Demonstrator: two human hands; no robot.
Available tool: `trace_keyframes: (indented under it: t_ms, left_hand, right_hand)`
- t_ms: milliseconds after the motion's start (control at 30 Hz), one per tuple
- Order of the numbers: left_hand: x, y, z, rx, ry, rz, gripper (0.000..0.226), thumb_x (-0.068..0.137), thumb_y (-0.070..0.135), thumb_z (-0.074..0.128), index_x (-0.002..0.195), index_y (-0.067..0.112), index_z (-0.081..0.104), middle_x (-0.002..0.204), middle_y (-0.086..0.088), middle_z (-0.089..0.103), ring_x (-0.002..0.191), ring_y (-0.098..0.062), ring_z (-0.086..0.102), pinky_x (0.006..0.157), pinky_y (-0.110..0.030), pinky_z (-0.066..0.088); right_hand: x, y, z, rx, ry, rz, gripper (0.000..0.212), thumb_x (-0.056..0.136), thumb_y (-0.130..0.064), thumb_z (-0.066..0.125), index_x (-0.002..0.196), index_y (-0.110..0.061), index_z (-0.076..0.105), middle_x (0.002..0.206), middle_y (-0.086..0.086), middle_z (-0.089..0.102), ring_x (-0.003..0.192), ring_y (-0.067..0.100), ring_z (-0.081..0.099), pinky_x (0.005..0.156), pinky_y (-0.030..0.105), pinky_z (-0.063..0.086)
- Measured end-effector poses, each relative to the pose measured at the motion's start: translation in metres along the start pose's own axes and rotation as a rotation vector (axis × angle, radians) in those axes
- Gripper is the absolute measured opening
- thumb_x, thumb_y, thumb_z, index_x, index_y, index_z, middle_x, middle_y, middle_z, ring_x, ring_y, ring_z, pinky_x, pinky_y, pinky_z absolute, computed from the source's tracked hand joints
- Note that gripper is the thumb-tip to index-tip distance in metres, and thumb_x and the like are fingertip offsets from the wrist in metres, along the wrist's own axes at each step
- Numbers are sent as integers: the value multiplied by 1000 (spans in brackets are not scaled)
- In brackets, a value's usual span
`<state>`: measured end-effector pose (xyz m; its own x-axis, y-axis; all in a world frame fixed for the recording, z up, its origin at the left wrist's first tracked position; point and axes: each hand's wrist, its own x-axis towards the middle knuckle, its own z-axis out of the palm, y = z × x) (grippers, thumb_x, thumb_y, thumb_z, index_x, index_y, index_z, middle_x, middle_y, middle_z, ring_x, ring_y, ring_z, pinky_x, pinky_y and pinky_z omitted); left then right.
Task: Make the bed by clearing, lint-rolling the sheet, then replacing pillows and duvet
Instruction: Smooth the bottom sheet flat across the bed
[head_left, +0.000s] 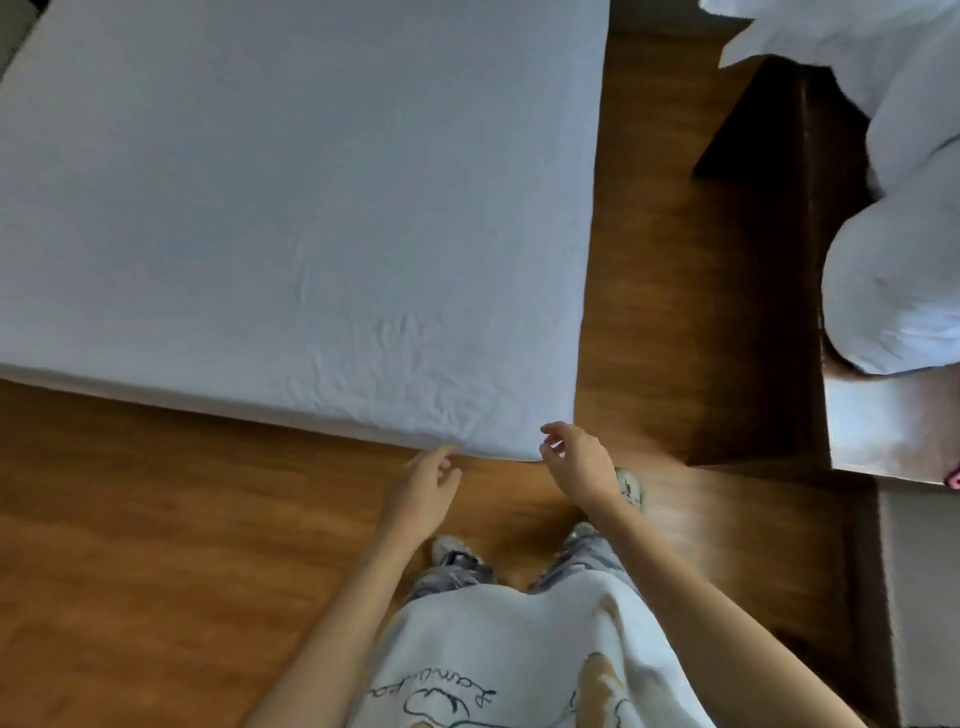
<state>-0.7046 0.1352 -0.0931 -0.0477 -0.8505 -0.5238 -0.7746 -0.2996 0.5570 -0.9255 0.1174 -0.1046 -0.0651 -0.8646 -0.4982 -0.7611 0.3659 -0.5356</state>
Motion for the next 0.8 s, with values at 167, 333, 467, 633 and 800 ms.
trace_keyframes:
  t_ms: [167, 333, 467, 633, 800]
  left_hand:
    - [-2, -65, -59, 7, 4, -31, 38, 98, 28, 52, 135, 20, 54, 116, 5, 61, 100, -8, 55, 84, -25, 48]
    - [32, -96, -98, 30, -9, 4, 39, 99, 29, 51, 137, 20, 52, 122, 3, 61, 107, -11, 58, 88, -28, 51]
    - [79, -113, -127, 119, -56, 38, 38, 101, 30, 47, 138, 20, 50, 128, 3, 59, 115, -14, 56, 90, -29, 49]
    - [162, -149, -166, 237, -115, 49, 42, 101, 26, 47, 141, 15, 47, 131, -2, 58, 120, -17, 55, 95, -30, 47]
    - [245, -189, -199, 337, -176, 44, 43, 101, 25, 44, 143, 15, 45, 134, -4, 55, 121, -22, 53, 97, -35, 46]
  right_hand:
    - [-5, -65, 46, -38, -59, -34, 31, 95, -25, 54, 125, -21, 60, 115, -3, 64, 98, 13, 62, 81, 26, 47]
    - [22, -93, 69, -97, -67, -5, 31, 95, -27, 53, 125, -23, 60, 115, -5, 63, 100, 11, 61, 72, 21, 38]
    - [66, -116, 89, -80, -77, 24, 31, 95, -24, 53, 124, -20, 60, 115, -2, 64, 100, 13, 62, 76, 24, 44]
    - [145, -149, 123, -73, -119, 63, 31, 96, -23, 51, 125, -20, 59, 116, -2, 63, 103, 15, 61, 83, 27, 44]
    - [223, -189, 161, -106, -146, 1, 33, 97, -22, 49, 128, -17, 57, 122, 1, 61, 109, 19, 58, 86, 30, 45]
